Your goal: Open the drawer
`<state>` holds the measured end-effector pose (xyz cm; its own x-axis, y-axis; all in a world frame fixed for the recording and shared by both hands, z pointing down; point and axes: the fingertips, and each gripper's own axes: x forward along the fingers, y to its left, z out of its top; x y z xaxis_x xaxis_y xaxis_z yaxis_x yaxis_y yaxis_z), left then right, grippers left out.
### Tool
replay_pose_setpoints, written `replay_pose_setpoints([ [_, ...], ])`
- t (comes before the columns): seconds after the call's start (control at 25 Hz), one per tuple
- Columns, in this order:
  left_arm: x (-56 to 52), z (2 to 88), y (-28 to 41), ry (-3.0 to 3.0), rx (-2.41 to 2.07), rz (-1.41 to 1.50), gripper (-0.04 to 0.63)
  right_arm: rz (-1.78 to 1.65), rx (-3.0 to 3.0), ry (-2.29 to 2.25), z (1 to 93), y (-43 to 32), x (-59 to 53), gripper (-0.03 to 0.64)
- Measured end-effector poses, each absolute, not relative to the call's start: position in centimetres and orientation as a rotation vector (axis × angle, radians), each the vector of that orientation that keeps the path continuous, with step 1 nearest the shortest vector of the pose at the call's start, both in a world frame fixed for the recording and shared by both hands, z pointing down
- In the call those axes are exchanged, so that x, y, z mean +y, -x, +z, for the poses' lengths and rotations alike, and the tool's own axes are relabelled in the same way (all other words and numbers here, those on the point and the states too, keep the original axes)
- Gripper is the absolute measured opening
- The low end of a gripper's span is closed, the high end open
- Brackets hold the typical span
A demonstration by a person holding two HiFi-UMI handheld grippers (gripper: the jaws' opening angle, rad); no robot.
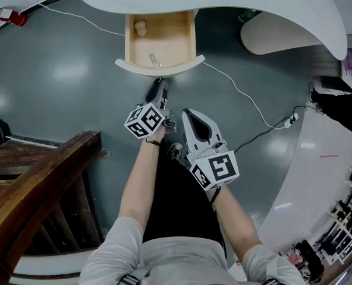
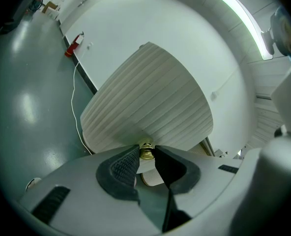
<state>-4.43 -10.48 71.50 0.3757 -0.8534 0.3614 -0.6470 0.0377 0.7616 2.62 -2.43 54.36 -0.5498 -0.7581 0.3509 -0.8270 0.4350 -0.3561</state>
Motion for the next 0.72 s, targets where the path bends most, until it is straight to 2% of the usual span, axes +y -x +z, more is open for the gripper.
replay_pose_setpoints([
  [0.72, -9.9, 71.5, 4.6, -1.617, -1.419, -0.227, 0.104, 0.751, -2.528, -1.388, 53.9, -3.1, -1.1, 0.011],
])
